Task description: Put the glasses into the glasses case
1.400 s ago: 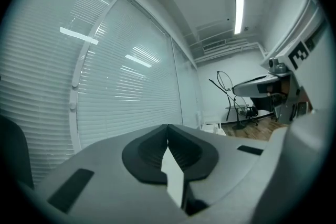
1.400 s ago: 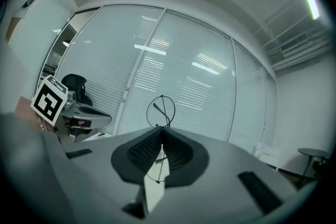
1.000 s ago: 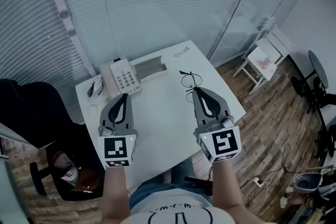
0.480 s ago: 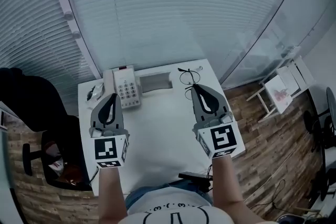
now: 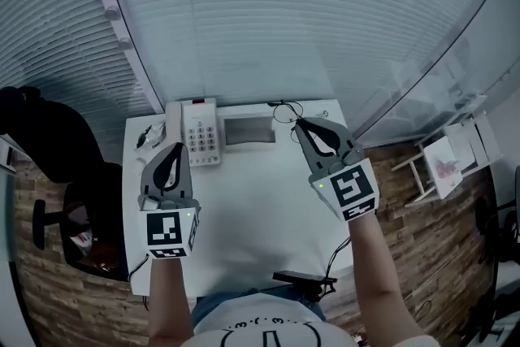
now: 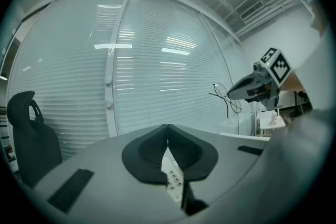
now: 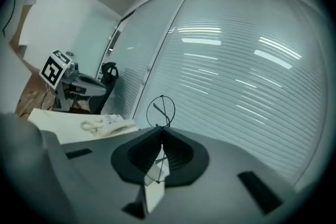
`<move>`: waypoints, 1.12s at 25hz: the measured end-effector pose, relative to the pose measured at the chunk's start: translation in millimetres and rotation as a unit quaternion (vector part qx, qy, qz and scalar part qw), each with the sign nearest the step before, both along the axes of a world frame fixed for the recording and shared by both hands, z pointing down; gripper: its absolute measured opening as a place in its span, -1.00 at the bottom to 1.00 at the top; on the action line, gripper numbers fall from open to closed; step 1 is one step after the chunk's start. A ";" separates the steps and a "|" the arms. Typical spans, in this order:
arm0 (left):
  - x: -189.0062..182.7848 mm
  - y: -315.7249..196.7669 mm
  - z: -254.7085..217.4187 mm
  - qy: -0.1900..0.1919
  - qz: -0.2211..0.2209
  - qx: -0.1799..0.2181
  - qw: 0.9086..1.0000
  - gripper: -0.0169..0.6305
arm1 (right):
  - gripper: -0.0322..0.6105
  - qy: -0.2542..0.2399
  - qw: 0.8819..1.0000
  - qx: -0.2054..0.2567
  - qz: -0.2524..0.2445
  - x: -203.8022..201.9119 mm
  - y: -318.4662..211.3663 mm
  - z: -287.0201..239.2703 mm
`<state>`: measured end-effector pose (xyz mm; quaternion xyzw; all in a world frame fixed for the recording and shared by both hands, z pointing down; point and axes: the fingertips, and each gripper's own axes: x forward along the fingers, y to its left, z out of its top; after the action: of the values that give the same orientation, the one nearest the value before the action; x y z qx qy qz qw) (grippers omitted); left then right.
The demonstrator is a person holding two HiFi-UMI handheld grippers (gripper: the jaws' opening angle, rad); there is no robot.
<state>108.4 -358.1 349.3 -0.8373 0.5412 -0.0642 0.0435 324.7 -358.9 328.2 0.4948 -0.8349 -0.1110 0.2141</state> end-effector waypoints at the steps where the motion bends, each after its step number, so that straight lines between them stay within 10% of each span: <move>1: -2.1 -0.2 1.3 -0.002 -0.003 -0.002 1.000 -0.90 | -0.84 0.018 1.000 -0.011 -0.019 -2.5 -8.4 4.3; 13: -15.7 2.2 24.0 -0.043 -0.022 -0.027 0.998 -0.90 | -0.84 0.172 0.945 -0.170 -0.218 -43.9 -60.4 104.9; 28: -34.5 2.1 76.7 -0.052 -0.065 -0.082 0.993 -0.90 | -0.84 0.280 0.889 -0.244 -0.267 -69.7 -99.9 231.6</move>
<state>73.9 -355.9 426.0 -0.7965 0.5845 -0.1545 -0.0010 255.0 -458.8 559.8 0.1336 -0.8417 -0.0908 0.5152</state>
